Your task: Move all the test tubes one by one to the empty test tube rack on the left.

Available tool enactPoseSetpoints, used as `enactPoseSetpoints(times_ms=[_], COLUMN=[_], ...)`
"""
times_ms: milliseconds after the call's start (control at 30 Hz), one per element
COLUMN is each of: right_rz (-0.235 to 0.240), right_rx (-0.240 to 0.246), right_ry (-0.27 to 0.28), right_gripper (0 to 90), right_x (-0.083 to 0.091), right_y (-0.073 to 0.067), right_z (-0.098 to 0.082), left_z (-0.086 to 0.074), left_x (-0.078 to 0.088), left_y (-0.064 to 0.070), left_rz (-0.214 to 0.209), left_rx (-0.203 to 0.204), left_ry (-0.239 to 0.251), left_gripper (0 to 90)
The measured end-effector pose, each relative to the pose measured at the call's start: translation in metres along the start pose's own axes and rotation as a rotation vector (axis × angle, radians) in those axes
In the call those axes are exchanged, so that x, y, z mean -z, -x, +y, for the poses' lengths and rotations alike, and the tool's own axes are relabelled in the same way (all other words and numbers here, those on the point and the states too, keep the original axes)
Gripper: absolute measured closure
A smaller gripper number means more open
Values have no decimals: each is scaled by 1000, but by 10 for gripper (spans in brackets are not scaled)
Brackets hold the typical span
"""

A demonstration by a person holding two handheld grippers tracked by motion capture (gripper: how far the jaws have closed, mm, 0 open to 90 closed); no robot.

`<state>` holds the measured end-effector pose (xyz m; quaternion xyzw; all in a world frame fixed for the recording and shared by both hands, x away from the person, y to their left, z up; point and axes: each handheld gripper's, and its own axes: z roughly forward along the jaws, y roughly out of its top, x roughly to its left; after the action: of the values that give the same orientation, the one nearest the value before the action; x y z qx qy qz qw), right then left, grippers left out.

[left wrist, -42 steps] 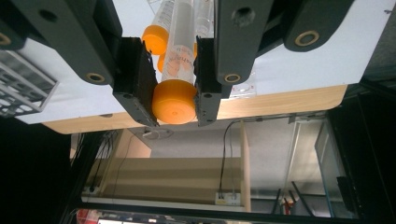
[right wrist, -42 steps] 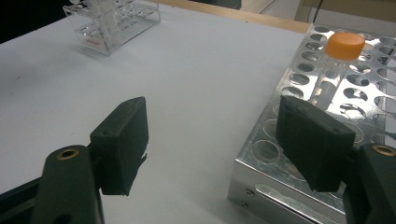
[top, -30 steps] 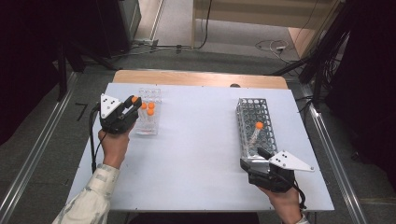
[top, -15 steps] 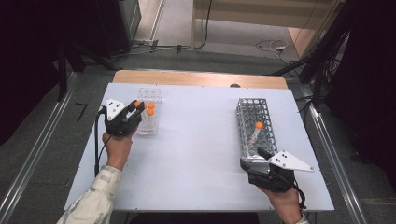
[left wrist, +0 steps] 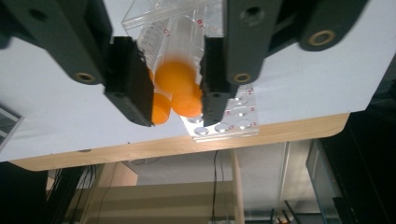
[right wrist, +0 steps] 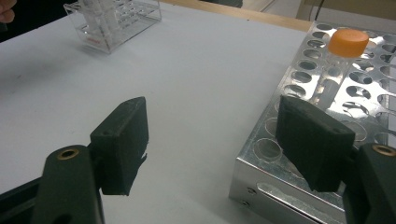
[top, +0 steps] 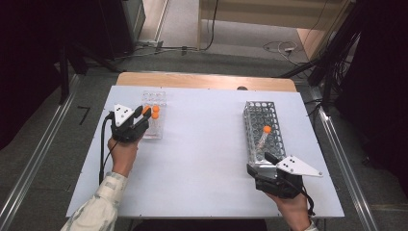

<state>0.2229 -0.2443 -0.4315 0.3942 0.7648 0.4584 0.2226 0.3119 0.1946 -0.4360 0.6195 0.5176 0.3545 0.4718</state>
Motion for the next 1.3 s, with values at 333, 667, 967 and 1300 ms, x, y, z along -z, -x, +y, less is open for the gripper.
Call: enactPoseSetpoints(times_ms=[333,667,967,1300], right_rz=[-5,-44,-156,-212], right_rx=[-1,-14,-56,-99], right_ry=[5,14,27,4], right_gripper=[242,247,297,380], right_x=[0,-2,-19,-47], right_y=[1,8,31,50], right_z=[0,0,6,13], left_z=[2,-11,-28,-37], left_x=[13,43,63,70], left_y=[-2,12,33,44], left_rz=[5,-58,-108,-143], left_rx=[59,103,70,41], left_ry=[12,7,3,-15], left_gripper=[465,327,282,257])
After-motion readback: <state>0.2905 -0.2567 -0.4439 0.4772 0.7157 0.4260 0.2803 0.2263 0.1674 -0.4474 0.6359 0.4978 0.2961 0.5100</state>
